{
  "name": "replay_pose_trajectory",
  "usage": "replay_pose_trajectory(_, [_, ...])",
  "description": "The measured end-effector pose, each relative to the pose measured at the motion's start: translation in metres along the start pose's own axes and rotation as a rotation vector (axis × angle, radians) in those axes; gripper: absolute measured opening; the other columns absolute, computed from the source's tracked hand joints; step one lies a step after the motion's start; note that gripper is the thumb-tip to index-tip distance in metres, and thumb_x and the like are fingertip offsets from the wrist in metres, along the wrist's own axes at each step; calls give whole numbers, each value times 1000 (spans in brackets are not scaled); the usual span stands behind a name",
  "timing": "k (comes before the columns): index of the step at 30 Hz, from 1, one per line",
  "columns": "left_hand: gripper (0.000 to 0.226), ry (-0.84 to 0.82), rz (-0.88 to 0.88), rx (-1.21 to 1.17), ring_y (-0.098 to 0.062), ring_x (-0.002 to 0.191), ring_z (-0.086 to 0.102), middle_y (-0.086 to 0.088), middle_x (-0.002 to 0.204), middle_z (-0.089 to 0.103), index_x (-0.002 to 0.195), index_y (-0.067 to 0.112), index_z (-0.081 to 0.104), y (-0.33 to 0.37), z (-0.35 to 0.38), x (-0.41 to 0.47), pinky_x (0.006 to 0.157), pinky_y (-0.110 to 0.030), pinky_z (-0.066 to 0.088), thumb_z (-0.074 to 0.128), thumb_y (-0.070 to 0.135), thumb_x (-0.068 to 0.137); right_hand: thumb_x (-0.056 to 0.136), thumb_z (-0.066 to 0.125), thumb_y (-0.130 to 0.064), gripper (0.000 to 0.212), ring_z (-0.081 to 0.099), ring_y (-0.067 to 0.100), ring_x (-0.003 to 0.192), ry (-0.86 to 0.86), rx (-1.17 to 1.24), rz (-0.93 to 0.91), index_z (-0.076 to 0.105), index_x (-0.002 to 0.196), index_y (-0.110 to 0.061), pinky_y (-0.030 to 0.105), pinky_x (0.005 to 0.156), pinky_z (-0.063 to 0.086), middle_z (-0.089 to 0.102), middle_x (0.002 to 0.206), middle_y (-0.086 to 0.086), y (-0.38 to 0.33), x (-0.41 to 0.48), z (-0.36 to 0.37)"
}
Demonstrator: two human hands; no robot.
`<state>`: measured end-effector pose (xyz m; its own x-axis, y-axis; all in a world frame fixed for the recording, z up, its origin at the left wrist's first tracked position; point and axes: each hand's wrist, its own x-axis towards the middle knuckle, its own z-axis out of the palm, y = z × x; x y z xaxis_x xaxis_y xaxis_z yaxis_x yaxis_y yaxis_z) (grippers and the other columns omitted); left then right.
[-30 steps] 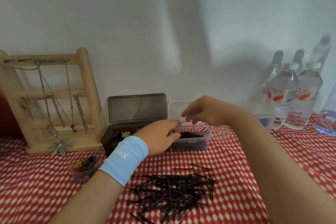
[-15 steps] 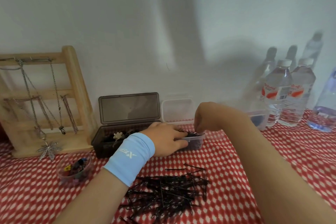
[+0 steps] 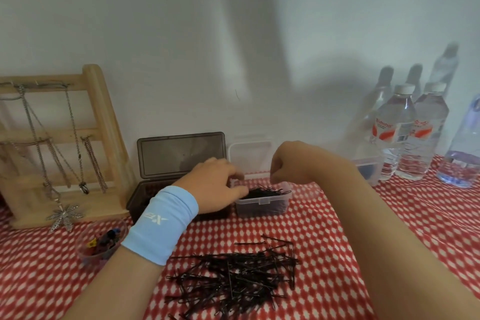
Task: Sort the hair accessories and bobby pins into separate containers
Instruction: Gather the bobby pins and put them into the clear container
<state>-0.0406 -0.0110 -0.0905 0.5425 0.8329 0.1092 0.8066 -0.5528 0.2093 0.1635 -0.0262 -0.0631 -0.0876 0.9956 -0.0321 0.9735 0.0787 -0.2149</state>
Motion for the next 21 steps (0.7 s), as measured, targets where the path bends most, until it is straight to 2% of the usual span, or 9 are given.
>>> replay_pose_trajectory(4, [52, -117, 87, 84, -16, 129, 38, 9, 134, 53, 138, 33, 53, 6, 14, 0, 111, -39, 31, 52, 57, 91, 88, 76, -33, 31, 66, 20, 92, -97, -120, 65, 75, 110, -11, 31, 80, 50, 73, 108, 2, 0, -3, 4])
replay_pose_trajectory(7, [48, -114, 115, 206, -17, 133, 34, 9, 140, 49, 140, 34, 51, 8, 21, 3, 114, -39, 25, 45, 53, 97, 90, 74, -31, 28, 67, 21, 95, -86, -135, 50, 76, 110, -11, 33, 87, 54, 74, 107, 3, 0, -3, 3])
replay_pose_trajectory(10, [44, -147, 106, 174, -20, 135, 35, 6, 143, 48, 141, 34, 50, 8, 22, 3, 115, -41, 27, 43, 47, 99, 93, 71, -31, 21, 65, 18, 89, -34, -120, 47, 76, 105, -14, 34, 88, 53, 72, 99, -1, 3, -7, -8])
replay_pose_trajectory(12, [44, -143, 109, 122, -21, 134, 39, 5, 143, 49, 141, 36, 50, 6, 23, 3, 114, -43, 31, 46, 45, 99, 95, 68, -29, 18, 62, 15, 84, -5, -108, 52, 75, 103, -15, 33, 84, 52, 68, 91, -4, 7, -11, -17])
replay_pose_trajectory(14, [47, -134, 90, 64, -20, 131, 44, 4, 143, 50, 142, 37, 49, 4, 23, 2, 112, -42, 36, 51, 45, 96, 95, 67, -28, 17, 64, 16, 88, 21, -88, 58, 76, 104, -16, 36, 90, 54, 70, 94, -3, 12, -13, -23])
replay_pose_trajectory(17, [61, -102, 43, -77, -17, 123, 51, 3, 138, 51, 148, 36, 38, 4, 20, -1, 106, -34, 42, 59, 47, 92, 96, 65, -29, 16, 66, 17, 91, 34, -46, 57, 76, 103, -18, 40, 95, 55, 73, 100, -2, 16, -13, -26])
replay_pose_trajectory(19, [63, 28, 18, -269, -11, 119, 53, 9, 133, 55, 147, 35, 37, 10, 15, -3, 102, -28, 42, 60, 49, 91, 96, 65, -30, 15, 66, 14, 89, 37, -1, 29, 76, 101, -21, 39, 94, 55, 73, 100, -4, 14, -12, -25])
replay_pose_trajectory(21, [52, 160, -8, -472, -5, 113, 56, 15, 127, 59, 141, 33, 44, 18, 11, -3, 98, -24, 43, 58, 45, 93, 96, 64, -31, 14, 65, 12, 89, 55, 41, -18, 76, 100, -23, 37, 93, 54, 72, 100, -6, 9, -10, -23])
